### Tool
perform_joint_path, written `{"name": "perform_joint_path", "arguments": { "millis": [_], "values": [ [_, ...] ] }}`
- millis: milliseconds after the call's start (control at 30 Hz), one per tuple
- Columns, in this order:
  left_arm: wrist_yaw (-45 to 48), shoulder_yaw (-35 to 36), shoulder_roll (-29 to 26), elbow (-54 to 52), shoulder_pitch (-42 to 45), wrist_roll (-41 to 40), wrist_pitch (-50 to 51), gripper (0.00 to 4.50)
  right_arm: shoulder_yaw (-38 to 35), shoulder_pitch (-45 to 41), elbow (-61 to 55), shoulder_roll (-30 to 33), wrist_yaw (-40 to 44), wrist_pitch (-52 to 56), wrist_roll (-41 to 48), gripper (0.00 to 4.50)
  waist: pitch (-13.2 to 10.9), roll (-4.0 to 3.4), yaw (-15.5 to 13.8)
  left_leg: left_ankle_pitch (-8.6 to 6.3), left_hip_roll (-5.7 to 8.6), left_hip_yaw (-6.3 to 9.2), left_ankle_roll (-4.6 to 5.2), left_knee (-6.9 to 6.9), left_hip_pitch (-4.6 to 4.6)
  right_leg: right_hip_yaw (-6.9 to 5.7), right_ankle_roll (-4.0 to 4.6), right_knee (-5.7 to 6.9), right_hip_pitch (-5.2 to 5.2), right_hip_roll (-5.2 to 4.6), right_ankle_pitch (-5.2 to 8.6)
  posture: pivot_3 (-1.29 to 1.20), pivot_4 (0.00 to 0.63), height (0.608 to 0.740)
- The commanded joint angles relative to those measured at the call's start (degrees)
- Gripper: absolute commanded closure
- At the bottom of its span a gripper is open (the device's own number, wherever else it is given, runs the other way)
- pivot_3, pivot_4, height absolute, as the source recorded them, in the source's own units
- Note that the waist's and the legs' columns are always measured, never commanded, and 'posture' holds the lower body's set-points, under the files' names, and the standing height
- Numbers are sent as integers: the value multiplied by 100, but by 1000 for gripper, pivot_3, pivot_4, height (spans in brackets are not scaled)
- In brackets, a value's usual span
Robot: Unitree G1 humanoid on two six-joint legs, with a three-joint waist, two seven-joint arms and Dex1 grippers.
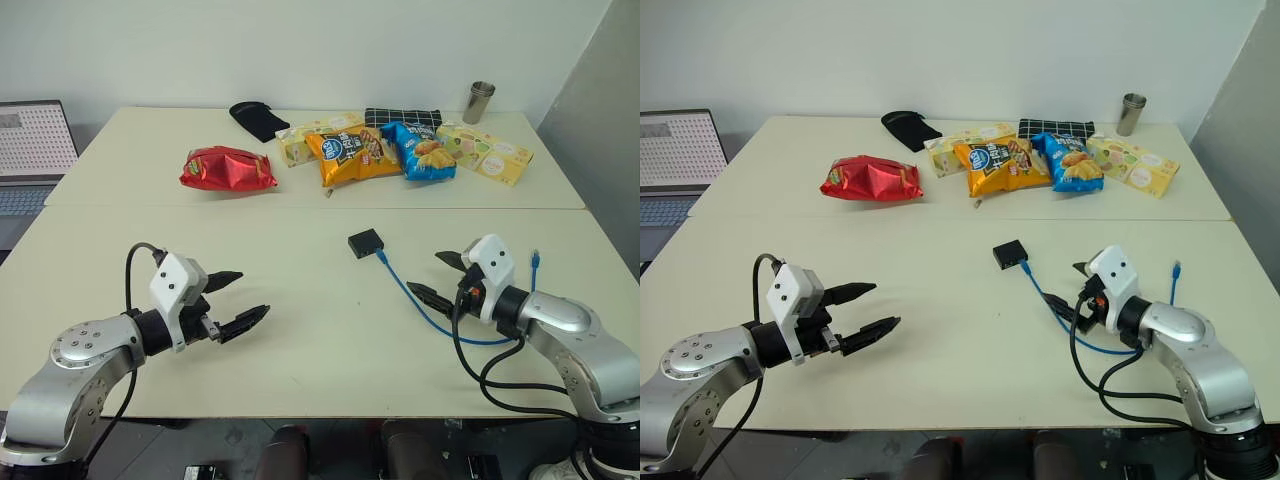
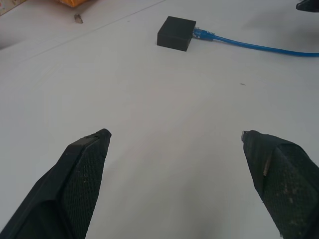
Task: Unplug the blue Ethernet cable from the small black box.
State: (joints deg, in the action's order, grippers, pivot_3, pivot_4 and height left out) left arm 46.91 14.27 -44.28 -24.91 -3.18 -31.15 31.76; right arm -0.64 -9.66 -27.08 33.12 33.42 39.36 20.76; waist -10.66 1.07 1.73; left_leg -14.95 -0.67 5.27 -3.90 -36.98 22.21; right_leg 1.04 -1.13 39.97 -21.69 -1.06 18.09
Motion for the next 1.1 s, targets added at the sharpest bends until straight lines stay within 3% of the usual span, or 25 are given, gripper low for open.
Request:
{"name": "perform_joint_path", "arguments": {
  "millis": [33, 200, 400, 600, 733, 1100],
  "values": [
    [108, -125, -1, -109, 157, -17, -122, 10, 195, -70, 61, -155, -267, -112, -255, 63, 0, 0, 0, 0, 0, -1, 0, 0, 0, 0, 0, 0, 0, 0, 0, 0, 150, 740],
    [294, -227, -14, -41, 437, -163, -47, 10, 562, -337, 564, -597, -640, -290, -647, 63, 0, 0, 3, 0, 1, -2, 0, 0, 0, 0, 0, 1, -1, 0, 0, 0, 150, 740],
    [700, -528, -8, 345, 914, -187, -52, 10, 1015, -1048, 2178, -1642, -1371, -1025, -1358, 63, -1, -2, 20, 0, 0, -15, -1, 5, -15, 9, 1, 3, 0, 23, 0, 0, 150, 740],
    [818, -591, 33, 321, 1014, -293, -18, 10, 1173, -1511, 3350, -2124, -1551, -1579, -1735, 63, 0, 0, 19, 0, -2, -29, -1, 4, -9, 23, 0, 2, -7, 16, -1, 0, 150, 740],
    [760, -607, 36, 310, 990, -238, -46, 0, 1172, -1649, 3610, -2291, -1716, -1255, -1898, 750, 0, 0, 30, 0, -3, -32, 0, 3, -20, 27, 1, 7, -5, 18, -1, 0, 150, 740],
    [554, -597, 229, 587, 1104, -93, -109, 0, 1100, -1555, 3286, -2128, -1695, -674, -1936, 3213, 2, 2, -9, 0, -2, -20, 0, 0, -33, 17, 0, 8, 17, 11, -1, 0, 150, 740]
  ]
}}
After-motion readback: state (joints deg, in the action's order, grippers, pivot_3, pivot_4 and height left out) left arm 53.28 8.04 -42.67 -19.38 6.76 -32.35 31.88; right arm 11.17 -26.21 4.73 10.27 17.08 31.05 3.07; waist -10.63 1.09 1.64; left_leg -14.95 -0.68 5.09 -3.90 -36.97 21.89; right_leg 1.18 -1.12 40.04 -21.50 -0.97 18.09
